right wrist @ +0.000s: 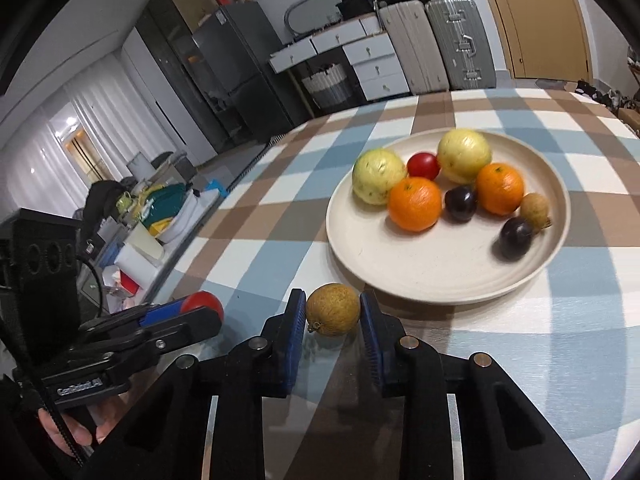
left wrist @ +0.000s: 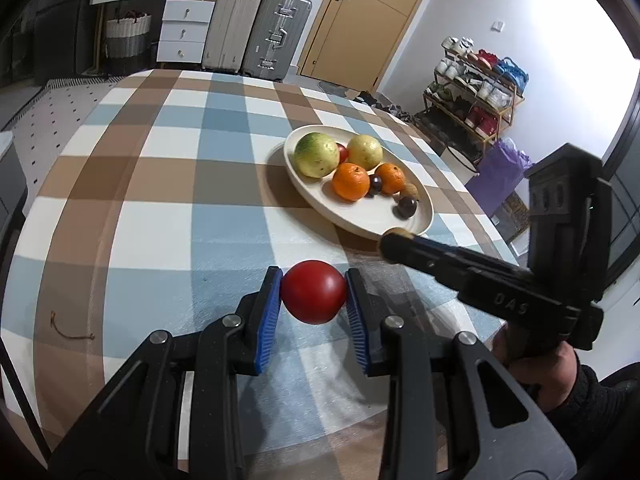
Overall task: Organize fruits
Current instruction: 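Grasp the tan round fruit with the right tool while the left tool holds the tomato, then carry the tomato with the left tool while the right tool carries the tan fruit to the plate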
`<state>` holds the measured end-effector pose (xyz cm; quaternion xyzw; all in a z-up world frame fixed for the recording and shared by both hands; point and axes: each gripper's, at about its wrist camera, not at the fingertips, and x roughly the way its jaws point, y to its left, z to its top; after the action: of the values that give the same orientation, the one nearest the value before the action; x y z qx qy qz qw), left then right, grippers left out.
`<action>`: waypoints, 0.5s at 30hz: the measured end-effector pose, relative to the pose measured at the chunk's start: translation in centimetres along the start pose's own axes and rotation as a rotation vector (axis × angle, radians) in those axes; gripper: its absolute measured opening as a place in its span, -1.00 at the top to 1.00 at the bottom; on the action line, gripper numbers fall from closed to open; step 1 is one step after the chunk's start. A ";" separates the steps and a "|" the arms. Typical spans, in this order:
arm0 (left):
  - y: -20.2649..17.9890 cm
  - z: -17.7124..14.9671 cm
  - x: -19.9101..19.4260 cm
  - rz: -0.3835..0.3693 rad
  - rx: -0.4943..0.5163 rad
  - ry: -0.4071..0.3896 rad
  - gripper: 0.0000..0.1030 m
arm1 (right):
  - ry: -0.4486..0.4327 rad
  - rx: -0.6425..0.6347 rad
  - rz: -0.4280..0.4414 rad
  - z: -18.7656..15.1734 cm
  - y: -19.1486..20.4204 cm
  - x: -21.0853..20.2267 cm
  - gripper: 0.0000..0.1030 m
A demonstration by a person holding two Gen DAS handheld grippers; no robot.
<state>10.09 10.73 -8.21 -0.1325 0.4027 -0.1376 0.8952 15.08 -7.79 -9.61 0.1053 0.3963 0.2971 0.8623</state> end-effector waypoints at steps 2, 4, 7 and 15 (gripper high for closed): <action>-0.6 0.3 0.2 0.001 0.013 0.002 0.44 | -0.021 0.008 0.003 0.2 -0.5 -0.9 0.46; -1.3 0.7 0.5 0.005 0.023 0.004 0.44 | -0.035 0.018 0.009 0.2 -1.0 -1.7 0.46; -2.3 1.4 1.1 0.010 0.036 0.009 0.44 | -0.053 0.032 0.017 0.3 -1.9 -2.7 0.46; -5.1 3.5 3.3 0.016 0.082 0.025 0.44 | -0.102 0.039 0.020 1.1 -3.6 -4.7 0.46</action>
<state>14.17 5.27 -6.42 -0.0906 0.4089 -0.1487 0.8958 15.04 -13.38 -7.47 0.1409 0.3565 0.2925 0.8761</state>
